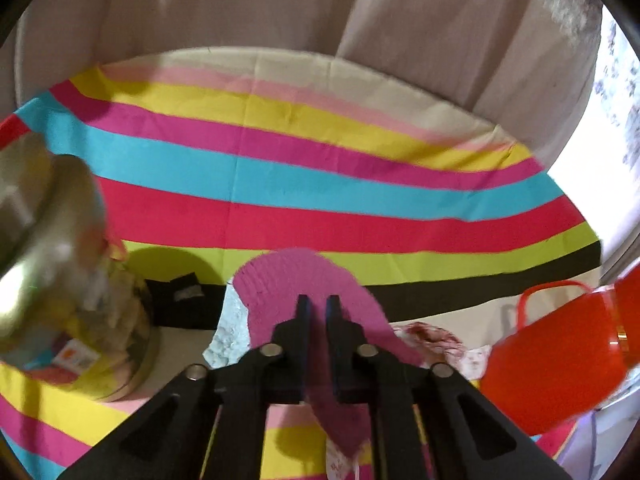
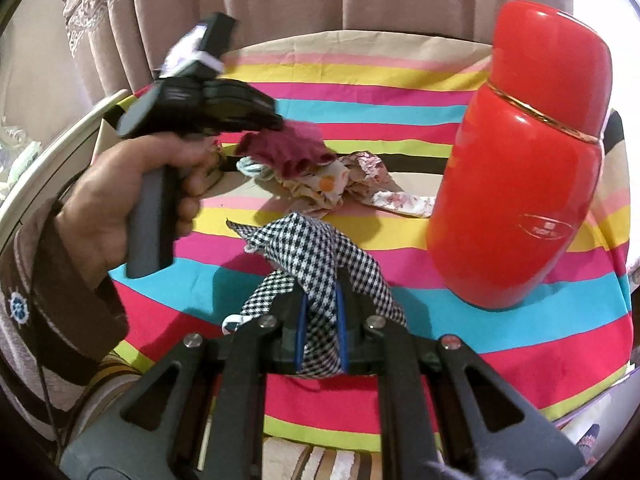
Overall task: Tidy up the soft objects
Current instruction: 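Grasp the magenta cloth with the left tool while the right tool holds the checked cloth, then carry the checked and magenta cloths over the white box and open both tools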
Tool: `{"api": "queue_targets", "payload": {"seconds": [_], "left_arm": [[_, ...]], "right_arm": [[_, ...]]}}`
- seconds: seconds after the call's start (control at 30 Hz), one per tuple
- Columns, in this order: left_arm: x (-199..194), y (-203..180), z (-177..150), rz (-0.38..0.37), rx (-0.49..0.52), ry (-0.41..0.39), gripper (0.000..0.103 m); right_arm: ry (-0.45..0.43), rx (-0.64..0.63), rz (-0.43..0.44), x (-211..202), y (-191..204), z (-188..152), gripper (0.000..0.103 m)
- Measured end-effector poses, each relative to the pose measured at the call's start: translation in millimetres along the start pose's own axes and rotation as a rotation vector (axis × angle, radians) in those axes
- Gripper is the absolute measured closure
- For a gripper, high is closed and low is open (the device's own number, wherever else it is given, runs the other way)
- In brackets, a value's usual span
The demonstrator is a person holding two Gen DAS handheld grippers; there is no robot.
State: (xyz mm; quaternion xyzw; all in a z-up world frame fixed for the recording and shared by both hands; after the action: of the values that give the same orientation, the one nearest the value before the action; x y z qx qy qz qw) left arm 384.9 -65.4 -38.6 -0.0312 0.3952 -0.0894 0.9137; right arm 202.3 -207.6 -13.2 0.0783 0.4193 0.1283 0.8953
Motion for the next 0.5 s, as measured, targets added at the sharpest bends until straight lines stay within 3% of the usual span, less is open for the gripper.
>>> {"api": "queue_targets", "payload": {"seconds": [0.23,0.37,0.43,0.5], "left_arm": [[-40,6,-3,-0.055,-0.054,-0.058,0.1],[-14,5,-4,-0.051,-0.063,0.005,0.093],[1,-3,-5,-0.066,-0.042,0.038,0.071],[22,-8,-6,-0.007,0.01,0.08,0.054]], "right_arm": [[-0.008,0.022,-0.001,-11,-6,-3,0.088],[-0.013,0.028,-0.008,-18,-9,-6,0.088],[-0.02,0.034,-0.017,-24,-13,-6,0.088],[-0.026,0.041,-0.027,-28,-18,-6,0.087]]}}
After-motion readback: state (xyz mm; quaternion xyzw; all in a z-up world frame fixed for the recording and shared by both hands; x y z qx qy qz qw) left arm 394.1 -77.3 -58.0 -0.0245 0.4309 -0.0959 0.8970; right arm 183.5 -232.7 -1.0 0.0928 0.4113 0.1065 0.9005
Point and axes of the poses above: each gripper's, at about its wrist camera, not at the fingertips, and x roughly the way its jaws point, y to its left, z to its top, the point moved 10 cm from there along x, roughly the way its jaws point, and after that the axes turned 8 degrees about x, right-handed, at the moved point
